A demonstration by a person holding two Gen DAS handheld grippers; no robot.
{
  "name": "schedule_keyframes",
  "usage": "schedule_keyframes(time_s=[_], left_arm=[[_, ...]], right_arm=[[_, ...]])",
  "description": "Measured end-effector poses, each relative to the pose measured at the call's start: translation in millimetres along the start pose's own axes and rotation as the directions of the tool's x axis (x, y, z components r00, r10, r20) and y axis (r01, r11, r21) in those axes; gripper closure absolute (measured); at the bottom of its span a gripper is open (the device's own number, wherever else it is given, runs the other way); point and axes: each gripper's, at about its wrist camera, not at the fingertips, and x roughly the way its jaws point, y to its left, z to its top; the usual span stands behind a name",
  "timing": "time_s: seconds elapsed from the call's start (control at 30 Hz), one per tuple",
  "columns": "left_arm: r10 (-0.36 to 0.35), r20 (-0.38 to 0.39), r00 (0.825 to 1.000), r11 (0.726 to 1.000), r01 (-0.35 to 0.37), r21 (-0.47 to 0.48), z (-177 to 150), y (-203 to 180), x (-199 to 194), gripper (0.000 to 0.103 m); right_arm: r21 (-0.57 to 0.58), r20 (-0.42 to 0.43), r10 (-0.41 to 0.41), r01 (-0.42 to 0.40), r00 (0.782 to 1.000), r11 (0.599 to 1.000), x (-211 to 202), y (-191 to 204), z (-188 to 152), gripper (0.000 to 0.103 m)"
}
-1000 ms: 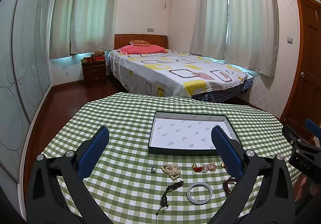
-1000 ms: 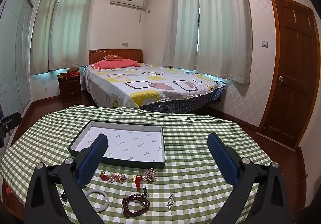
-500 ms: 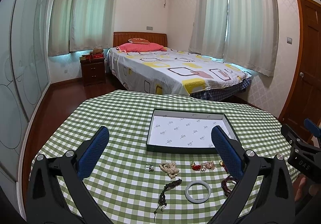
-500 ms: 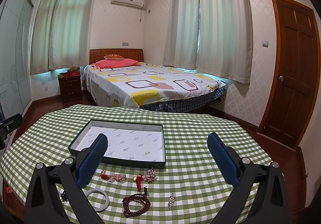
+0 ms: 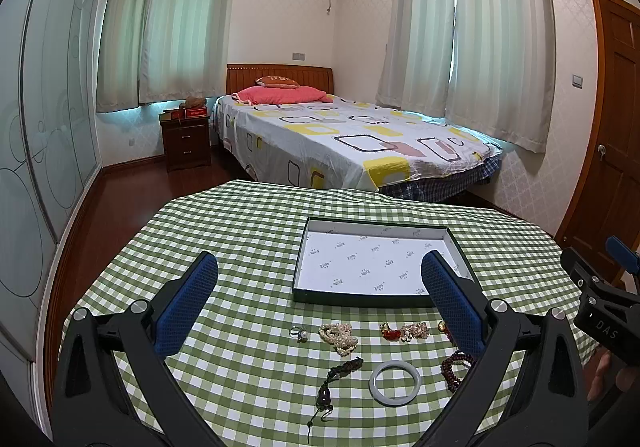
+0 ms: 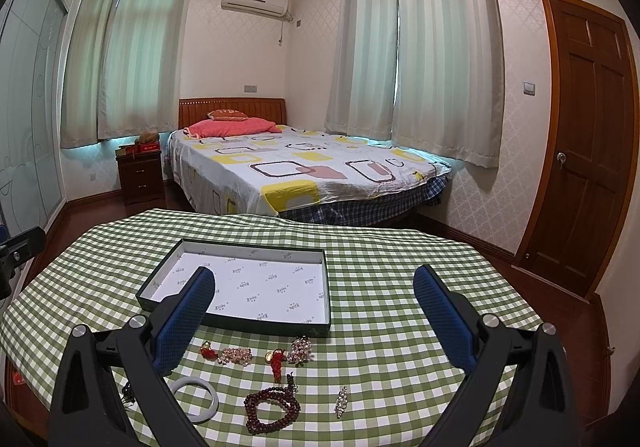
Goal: Organize jewelry
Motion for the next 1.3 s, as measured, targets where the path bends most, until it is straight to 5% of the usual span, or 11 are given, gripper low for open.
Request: schedule_keyframes(time_s=[1.3], left_arm=[[-0.007,-0.013,1.000,1.000,0.007,0.000,-5.7,0.5,2.6,0.004]], right_arm=[[-0.003,-0.002,0.004,-0.004,1.000,1.000,0.3,0.9,-0.6,0.006]])
